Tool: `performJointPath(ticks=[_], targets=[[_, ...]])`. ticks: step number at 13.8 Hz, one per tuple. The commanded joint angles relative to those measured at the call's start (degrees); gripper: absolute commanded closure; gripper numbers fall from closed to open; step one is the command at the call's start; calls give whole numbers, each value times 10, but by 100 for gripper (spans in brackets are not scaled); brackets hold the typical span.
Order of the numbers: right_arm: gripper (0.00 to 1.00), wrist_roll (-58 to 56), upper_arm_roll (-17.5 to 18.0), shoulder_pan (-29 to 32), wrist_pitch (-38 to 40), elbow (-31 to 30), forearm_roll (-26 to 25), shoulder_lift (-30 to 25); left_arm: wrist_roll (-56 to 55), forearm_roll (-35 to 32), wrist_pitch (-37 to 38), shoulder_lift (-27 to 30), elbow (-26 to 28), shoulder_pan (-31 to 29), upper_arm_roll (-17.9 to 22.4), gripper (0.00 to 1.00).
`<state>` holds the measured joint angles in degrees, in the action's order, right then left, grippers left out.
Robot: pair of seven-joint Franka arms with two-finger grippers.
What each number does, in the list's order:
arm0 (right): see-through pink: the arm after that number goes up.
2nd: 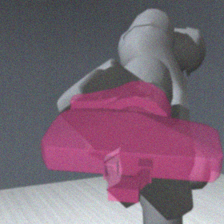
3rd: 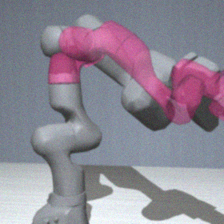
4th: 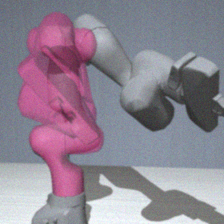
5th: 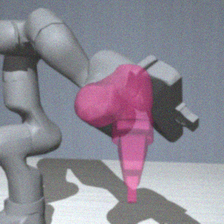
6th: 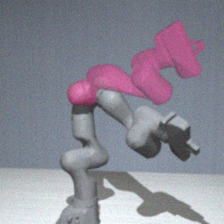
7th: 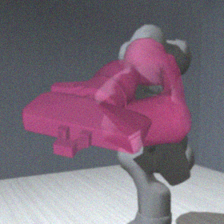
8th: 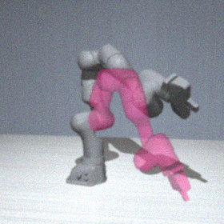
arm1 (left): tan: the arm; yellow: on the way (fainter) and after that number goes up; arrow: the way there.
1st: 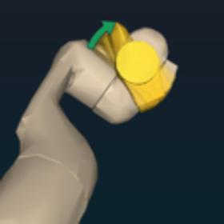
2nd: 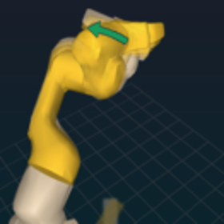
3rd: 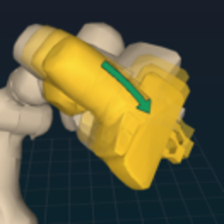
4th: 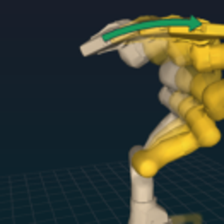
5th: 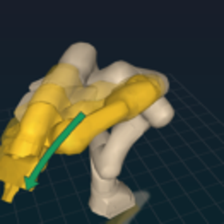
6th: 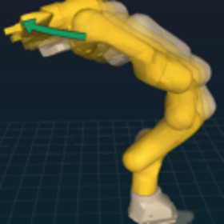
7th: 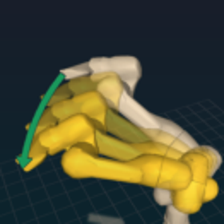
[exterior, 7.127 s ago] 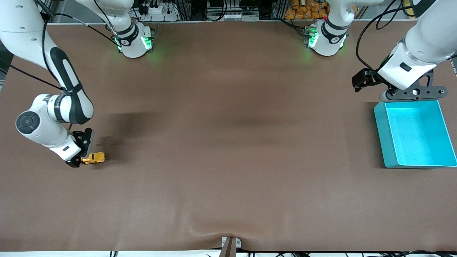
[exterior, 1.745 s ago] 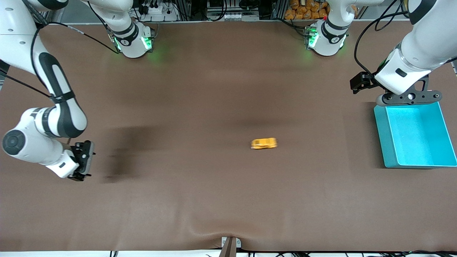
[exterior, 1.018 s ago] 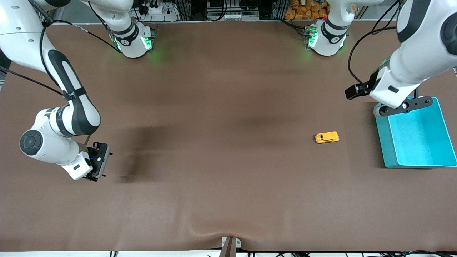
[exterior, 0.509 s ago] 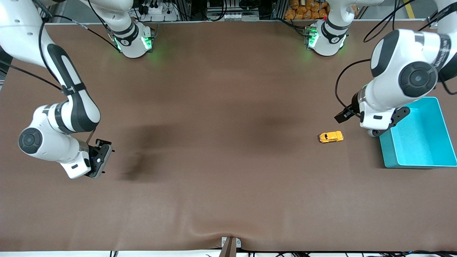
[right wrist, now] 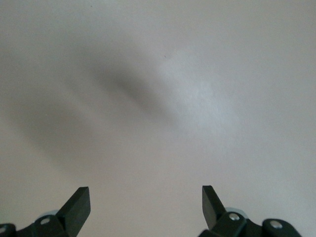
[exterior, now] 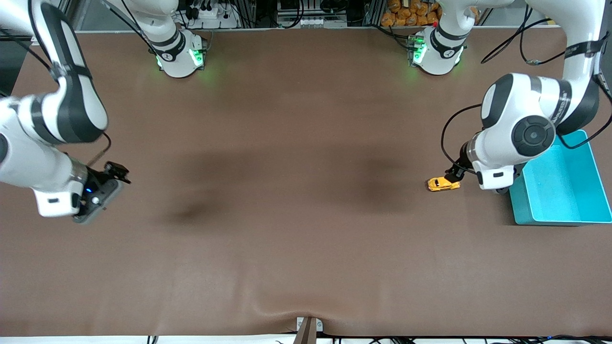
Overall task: Wind and store yellow beetle car
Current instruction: 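Reach the left gripper to the car while the right gripper withdraws, then lower the left gripper and grasp the yellow car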
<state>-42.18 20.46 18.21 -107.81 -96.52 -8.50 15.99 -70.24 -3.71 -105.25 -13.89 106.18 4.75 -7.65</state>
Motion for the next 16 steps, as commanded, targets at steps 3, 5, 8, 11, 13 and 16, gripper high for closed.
performJointPath(ticks=[3,5,8,11,13,16], targets=[[0,90,-2,22,72,-20,42,-106,-92,-14,-71,-12,44,-9,-2,0],[0,150,-22,1,98,-20,45,-131,-130,-14,-134,-20,73,-22,-1,0],[0,219,-124,-97,129,-17,52,-161,-175,-15,-225,-45,97,-37,0,0],[0,277,-176,-140,150,-12,67,-170,-234,-55,-265,-72,100,-42,-1,0],[0,318,-178,-148,176,12,67,-170,-282,-111,-278,-92,104,-42,-1,0],[0,362,-192,-165,216,61,67,-164,-300,-125,-304,-96,124,-42,-2,0]])
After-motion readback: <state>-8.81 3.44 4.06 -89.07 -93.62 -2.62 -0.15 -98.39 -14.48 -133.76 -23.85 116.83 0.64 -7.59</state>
